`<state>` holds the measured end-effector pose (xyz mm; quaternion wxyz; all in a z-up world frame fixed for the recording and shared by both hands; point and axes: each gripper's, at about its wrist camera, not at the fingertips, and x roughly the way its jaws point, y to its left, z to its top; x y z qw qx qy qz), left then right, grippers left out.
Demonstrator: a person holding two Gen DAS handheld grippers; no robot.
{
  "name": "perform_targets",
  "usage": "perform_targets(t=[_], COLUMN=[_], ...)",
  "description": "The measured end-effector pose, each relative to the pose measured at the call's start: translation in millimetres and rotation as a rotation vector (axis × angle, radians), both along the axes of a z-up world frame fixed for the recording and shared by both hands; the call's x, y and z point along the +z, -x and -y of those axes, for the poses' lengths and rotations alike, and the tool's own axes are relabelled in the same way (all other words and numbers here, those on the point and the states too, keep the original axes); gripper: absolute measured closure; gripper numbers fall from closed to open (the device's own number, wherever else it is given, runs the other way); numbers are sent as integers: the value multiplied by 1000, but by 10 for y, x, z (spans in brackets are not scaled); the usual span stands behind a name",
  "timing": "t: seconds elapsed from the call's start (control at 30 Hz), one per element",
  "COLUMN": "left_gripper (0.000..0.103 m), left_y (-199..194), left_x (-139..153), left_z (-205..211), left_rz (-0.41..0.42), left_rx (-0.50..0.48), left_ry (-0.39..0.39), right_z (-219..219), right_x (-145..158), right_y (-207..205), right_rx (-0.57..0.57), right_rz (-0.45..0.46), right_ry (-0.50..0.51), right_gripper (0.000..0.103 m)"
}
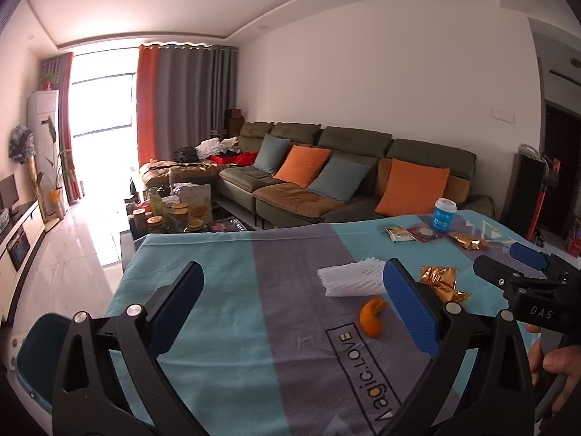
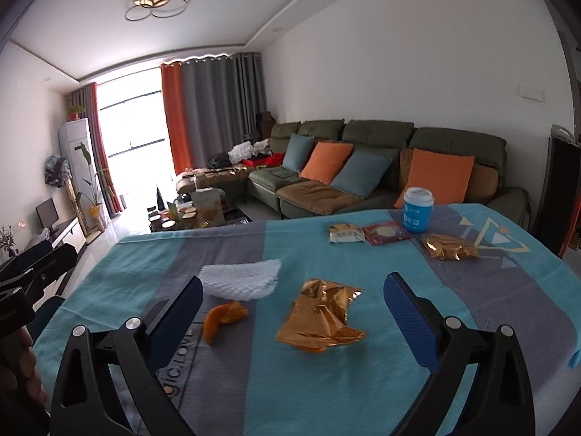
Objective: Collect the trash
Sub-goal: 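Grasp a gold foil wrapper with the right gripper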
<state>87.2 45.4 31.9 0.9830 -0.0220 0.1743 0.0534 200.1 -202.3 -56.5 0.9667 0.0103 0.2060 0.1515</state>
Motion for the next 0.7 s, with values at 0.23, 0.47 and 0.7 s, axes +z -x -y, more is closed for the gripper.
perform_targets(t=[0.23,0.47,0.7], left_gripper=[6,6,6], left_y=[-400,-892,-1334], left_x=[-131,-289,-518], left_z=[169,415,661], left_rz=[-51,-122,-209], left_rx=[-79,-157,-233], left_ry=[-38,-102,-132], right_z=[108,197,225], right_x=[-145,-365,-562], right_y=[-332,-772,-1071], right_rx=[-48,-52,0], right_rz=[-85,-220,-351], right_ry=[3,-41,-128], right_gripper=[7,17,41])
